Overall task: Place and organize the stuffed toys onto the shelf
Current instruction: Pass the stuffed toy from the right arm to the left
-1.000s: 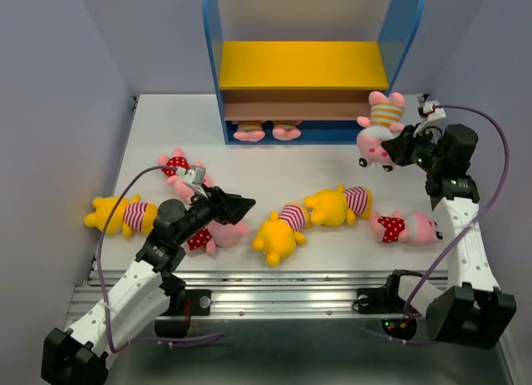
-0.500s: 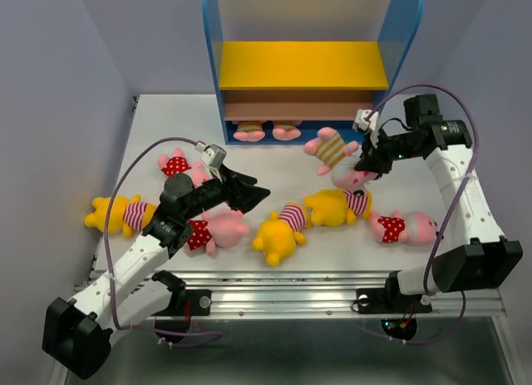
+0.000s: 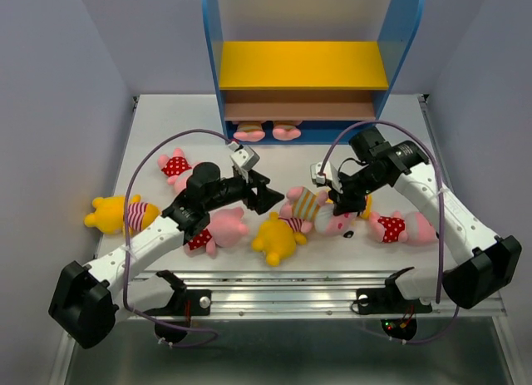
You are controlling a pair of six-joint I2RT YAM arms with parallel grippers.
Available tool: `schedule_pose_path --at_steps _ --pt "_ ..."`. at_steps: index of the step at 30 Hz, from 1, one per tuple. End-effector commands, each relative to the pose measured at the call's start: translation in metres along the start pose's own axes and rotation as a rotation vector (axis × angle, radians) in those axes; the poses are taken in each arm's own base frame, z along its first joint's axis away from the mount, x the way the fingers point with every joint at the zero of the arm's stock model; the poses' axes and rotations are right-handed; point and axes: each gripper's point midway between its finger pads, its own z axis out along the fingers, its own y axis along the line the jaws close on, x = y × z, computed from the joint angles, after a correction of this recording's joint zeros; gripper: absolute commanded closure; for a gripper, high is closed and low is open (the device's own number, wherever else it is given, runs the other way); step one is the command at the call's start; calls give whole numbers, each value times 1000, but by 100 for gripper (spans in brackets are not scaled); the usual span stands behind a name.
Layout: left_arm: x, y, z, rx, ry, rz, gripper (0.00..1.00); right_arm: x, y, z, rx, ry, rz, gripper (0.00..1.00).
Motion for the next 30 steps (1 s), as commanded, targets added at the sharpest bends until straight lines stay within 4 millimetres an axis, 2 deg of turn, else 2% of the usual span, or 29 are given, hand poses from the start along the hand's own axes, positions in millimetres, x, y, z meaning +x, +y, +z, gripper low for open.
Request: schedule_pose_path --at_steps 1,5,13,21,24,30 --pt "-21 -24 0 116 -46 89 19 -9 -1 1 44 -9 -35 94" --pt "-8 -43 3 199 -8 83 19 -15 4 8 26 -15 -57 94" --pt "13 -62 14 265 66 72 19 -19 15 16 -11 -18 -63 95" --pt "32 -51 32 200 127 37 20 -24 30 21 -61 -44 -61 94" --pt "34 -52 37 194 136 40 21 -23 32 23 -63 -42 -60 94" --pt "32 -37 39 100 133 65 20 -19 35 21 -56 -34 -62 94"
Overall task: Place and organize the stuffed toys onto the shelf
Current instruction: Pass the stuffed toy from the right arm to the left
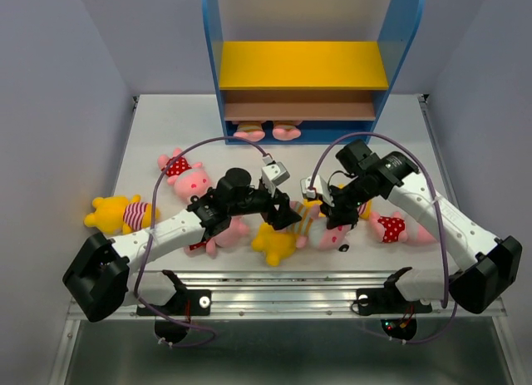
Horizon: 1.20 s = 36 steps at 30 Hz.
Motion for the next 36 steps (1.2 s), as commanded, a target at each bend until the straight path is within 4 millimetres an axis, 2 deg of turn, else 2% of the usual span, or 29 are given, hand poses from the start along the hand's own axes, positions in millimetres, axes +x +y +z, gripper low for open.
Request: schedule_pose_path --at_steps 1,5,9,15,18,19,21,22,23,24,27,28,30,31,32,33,36 --pt "-34 2 -3 -42 -78 67 20 -12 3 -5 25 -57 -52 94" --pt "-29 1 -2 -33 -63 58 20 -12 5 -5 27 -62 -52 94" --pt "-24 -10 0 33 -46 46 24 -12 5 -5 30 -68 -57 94" --pt "-26 -36 -3 181 -55 44 40 -13 6 -5 30 -77 -62 93" --pt "-23 -45 -4 234 -44 36 58 -13 5 -4 36 -80 -64 93" --pt "-23 -46 -4 243 -40 33 72 -12 5 -4 40 -79 -63 92" --pt "-20 -48 -4 255 -28 19 84 -12 5 -4 45 -81 -64 92" --pt "-17 -48 -4 257 -23 13 93 -13 4 -5 52 -86 -65 90" --pt "-16 -48 -4 255 -19 4 99 -13 4 -5 53 -87 -63 88" --pt "-14 -47 -4 251 -16 -4 100 -14 4 -6 57 -90 -62 86" --pt "-11 -42 -5 207 -9 -49 100 -18 1 -6 82 -113 -55 65" --pt "-9 -36 -4 171 -8 -65 100 -16 -2 -5 100 -109 -26 51" --pt "-11 -35 -8 144 -25 -88 100 -21 -10 -10 163 -126 -27 37" --pt "-7 -33 -9 130 -27 -132 100 -21 -15 -11 192 -130 -19 32" --pt "-12 -33 -10 118 -57 -143 100 -18 -20 -13 232 -118 14 26" --pt "-12 -34 -15 114 -76 -157 100 -24 -24 -18 268 -138 10 23" --pt "-31 -38 -27 106 -176 -203 100 -32 -38 -40 346 -202 67 13"
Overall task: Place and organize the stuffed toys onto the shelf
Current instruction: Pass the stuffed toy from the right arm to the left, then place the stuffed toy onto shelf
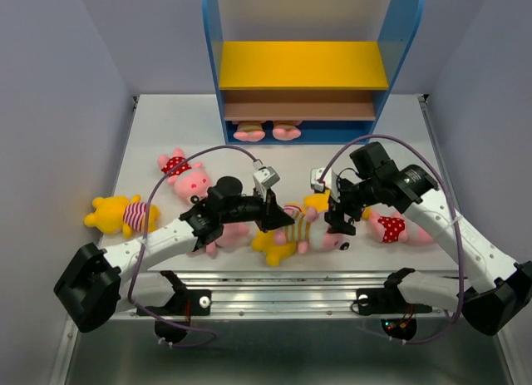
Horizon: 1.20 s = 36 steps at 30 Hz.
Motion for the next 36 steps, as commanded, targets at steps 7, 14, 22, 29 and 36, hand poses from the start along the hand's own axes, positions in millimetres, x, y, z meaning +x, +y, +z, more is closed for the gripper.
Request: schedule_pose_path --at_steps 7,14,22,29,36 --pt "-70 -9 -44 -52 -374 -146 100 -51 -91 -84 524 -281 127 0" --pt "-96 10 -62 -150 -535 -319 100 -24 -158 -129 963 -405 424 0" --pt "-114 31 -53 -188 -632 -542 100 11 -185 -149 1096 -562 622 0" --pt "-117 59 -33 -305 -728 -686 100 49 -195 -147 1161 -618 741 0" --pt "-102 81 3 -409 -744 -818 100 69 -197 -143 1163 -633 795 0"
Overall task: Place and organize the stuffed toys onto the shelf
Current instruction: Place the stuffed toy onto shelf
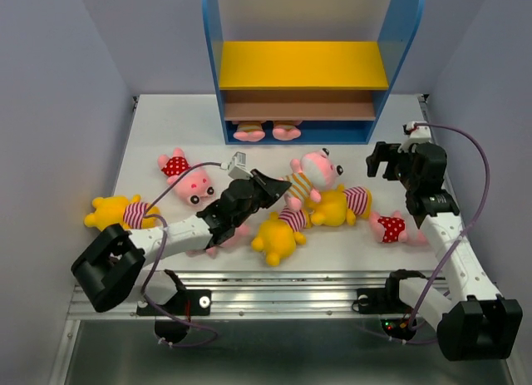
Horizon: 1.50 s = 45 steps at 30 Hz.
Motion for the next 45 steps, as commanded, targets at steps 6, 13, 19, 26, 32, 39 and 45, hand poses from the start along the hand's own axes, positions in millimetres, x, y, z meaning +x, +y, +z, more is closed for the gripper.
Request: schedule_pose_path --at_steps 6,13,19,26,32,39,45 --pt "-25 -17 38 -37 -242 -178 100 -28 2 -8 -25 -131 34 0" --pt "-9 -10 91 -81 -246 -214 100 -32 3 -13 -24 -148 37 0" --pt "-2 -15 128 -80 -253 -271 100 -33 5 -16 -37 -156 41 0" --pt "-5 -20 162 -86 -290 -285 100 -34 6 -18 -40 -162 40 0" --pt "-10 -18 189 -89 -326 -317 100 -36 7 -19 -41 -168 38 0" --pt "-16 -12 218 -81 -336 -367 100 -35 7 -19 -45 -167 34 0" --pt "-23 -10 232 -97 -369 -371 100 -36 6 -19 -40 -170 30 0"
